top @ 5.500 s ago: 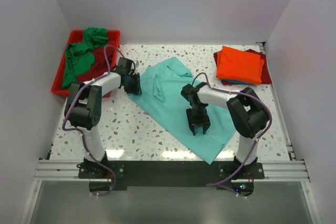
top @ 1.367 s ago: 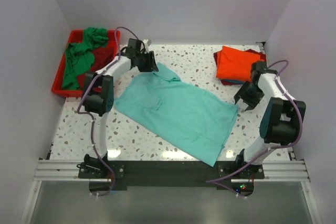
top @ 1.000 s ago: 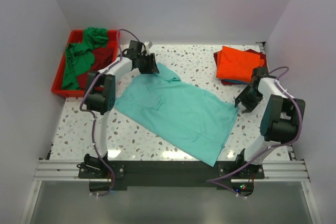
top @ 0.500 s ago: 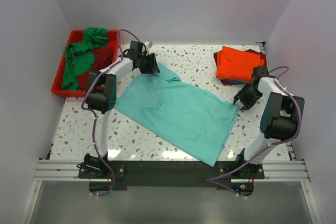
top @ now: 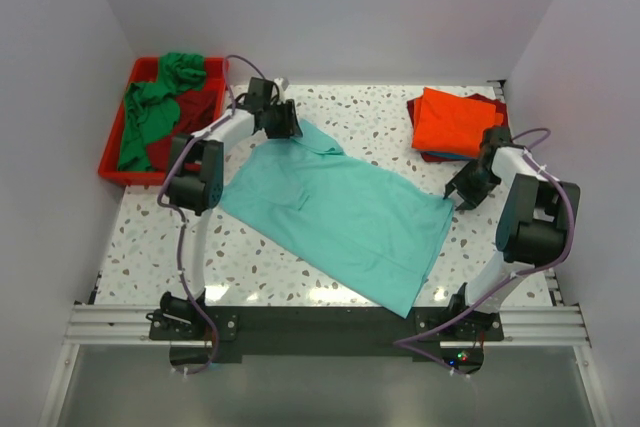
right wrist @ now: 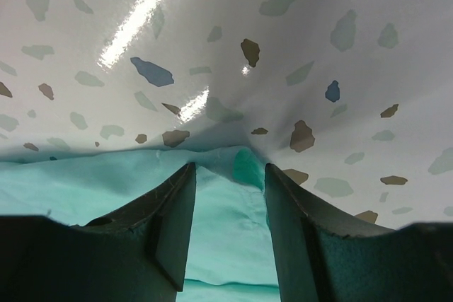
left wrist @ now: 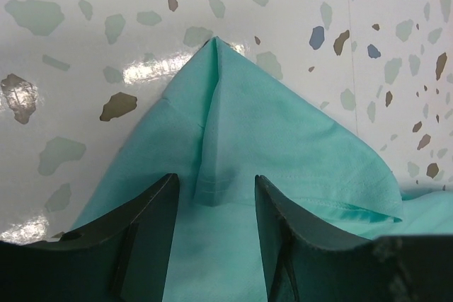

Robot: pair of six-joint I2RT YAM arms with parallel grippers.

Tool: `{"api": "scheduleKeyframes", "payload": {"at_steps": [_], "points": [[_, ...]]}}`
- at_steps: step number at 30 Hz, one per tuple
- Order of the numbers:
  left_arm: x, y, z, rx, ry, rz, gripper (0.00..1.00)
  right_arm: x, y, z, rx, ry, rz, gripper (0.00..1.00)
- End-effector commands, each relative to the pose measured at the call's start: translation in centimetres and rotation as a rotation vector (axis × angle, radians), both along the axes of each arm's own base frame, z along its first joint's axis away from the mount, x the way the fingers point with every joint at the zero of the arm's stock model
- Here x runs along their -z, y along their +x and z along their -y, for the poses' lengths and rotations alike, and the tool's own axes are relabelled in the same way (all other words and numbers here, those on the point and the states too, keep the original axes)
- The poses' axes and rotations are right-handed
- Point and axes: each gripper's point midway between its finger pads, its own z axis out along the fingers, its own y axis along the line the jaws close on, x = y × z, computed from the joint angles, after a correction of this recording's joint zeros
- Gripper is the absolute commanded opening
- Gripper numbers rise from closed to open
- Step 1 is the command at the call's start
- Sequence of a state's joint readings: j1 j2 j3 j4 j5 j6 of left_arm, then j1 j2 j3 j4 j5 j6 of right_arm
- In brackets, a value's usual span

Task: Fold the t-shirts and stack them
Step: Fold the tshirt

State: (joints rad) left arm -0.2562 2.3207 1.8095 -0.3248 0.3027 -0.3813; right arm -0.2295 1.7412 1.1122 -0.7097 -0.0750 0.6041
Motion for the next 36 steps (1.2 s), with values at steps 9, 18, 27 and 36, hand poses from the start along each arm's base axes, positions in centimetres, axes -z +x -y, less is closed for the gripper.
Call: {"api": "scheduleKeyframes", "payload": {"at_steps": [9, 18, 27, 36], "points": [[-0.1, 0.8, 1.8, 0.025, -0.031, 0.032, 0.46, -0.2, 1.7, 0.5, 0.034, 0.036, 0.056, 0.44], [-0.2, 0.6, 2.1, 0.030, -0.051, 0.024, 0.26, 2.0, 0.6, -0.4, 0.032, 0.082, 0.026, 0.36], [-0.5, 0.5, 2.0, 0.023, -0.064, 0.020, 0.00, 1.6, 0.0, 0.2, 0.037, 0.042, 0.008, 0.12], [-4.0, 1.8, 0.6, -0.025, -0.110, 0.073, 0.00, -1.8, -0.4, 2.2, 0.035, -0.076, 0.017, 0.06]]}}
